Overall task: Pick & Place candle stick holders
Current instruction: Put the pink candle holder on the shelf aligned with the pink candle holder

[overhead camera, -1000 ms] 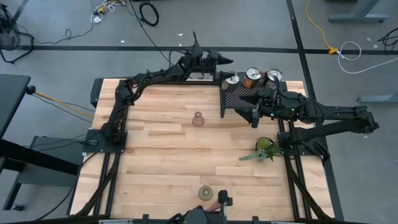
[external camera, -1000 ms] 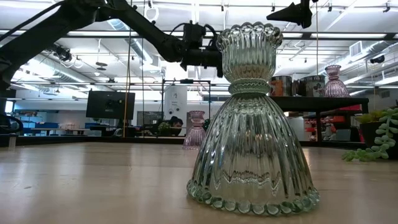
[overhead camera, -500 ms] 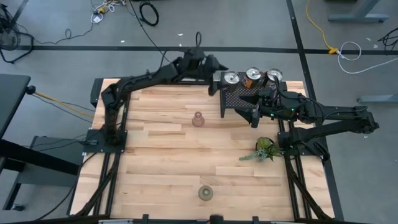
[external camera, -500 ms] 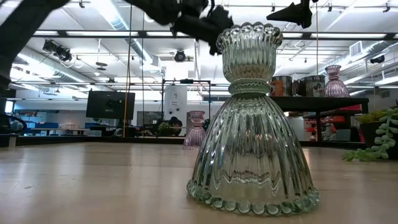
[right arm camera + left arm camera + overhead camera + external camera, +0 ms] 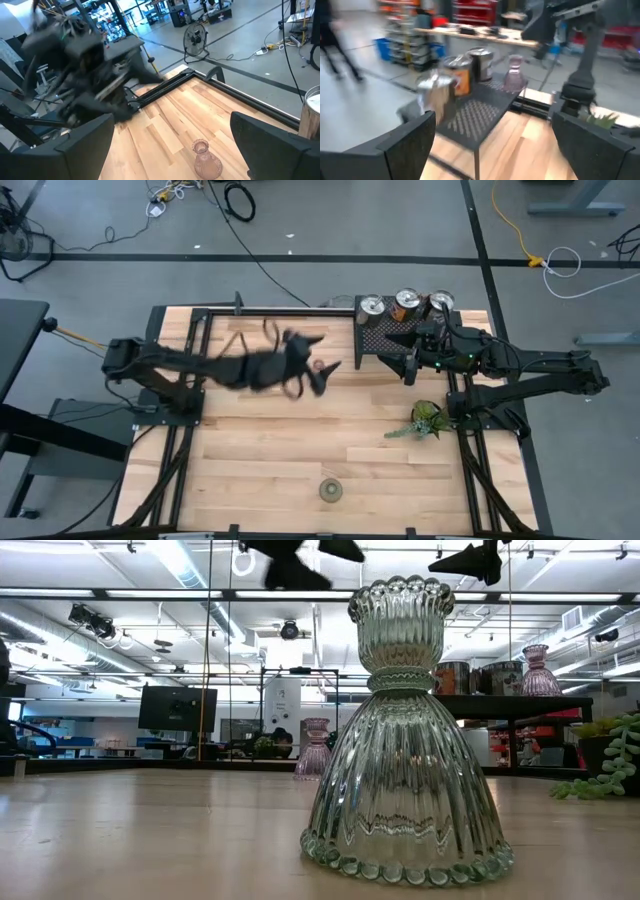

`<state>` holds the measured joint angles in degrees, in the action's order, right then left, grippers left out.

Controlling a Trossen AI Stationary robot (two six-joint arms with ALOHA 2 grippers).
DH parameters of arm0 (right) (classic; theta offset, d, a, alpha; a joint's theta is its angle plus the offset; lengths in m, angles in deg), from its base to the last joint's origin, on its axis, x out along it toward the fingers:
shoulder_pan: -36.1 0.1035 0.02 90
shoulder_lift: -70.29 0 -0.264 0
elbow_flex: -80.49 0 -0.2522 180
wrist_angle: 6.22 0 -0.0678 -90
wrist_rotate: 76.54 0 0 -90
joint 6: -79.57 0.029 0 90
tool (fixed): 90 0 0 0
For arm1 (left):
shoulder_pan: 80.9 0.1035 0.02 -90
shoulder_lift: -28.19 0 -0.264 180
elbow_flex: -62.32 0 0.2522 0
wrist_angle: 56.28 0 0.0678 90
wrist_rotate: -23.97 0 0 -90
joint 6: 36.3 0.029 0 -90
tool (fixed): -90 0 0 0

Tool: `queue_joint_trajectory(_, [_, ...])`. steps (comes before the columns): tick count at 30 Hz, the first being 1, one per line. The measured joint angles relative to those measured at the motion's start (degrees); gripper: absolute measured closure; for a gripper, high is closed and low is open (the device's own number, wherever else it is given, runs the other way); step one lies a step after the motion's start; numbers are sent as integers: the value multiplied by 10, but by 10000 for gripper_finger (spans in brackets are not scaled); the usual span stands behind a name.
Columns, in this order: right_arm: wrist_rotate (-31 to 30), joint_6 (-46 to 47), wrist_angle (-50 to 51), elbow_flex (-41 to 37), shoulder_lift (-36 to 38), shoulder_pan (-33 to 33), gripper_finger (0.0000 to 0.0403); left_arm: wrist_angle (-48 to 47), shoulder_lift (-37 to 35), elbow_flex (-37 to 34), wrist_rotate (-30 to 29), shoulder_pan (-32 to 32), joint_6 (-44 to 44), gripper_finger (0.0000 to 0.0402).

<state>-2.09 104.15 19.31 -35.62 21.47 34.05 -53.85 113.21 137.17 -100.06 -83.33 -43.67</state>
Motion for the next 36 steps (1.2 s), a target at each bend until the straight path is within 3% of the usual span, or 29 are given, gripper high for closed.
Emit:
queue_joint_trajectory(3, [0, 0, -1, 0, 0, 0, 7, 55, -3, -54, -127, -60, -25, 3])
queue_joint_trajectory(5, [0, 0, -2, 0, 0, 0, 7, 78, 2, -74, -168, -83, -33, 3])
queue_joint_trajectory(12, [0, 0, -2, 0, 0, 0, 7, 76, 53, -134, -193, -105, -253, 3])
queue_joint_trajectory(15, [0, 0, -4, 0, 0, 0, 7, 73, 87, -140, -212, -101, -286, 3])
queue_joint_trajectory(30, [0, 0, -5, 0, 0, 0, 7, 121, 173, -138, -61, -26, -275, 3])
queue_joint_trajectory(36, [0, 0, -5, 0, 0, 0, 7, 107, 174, -139, -37, -2, -278, 3])
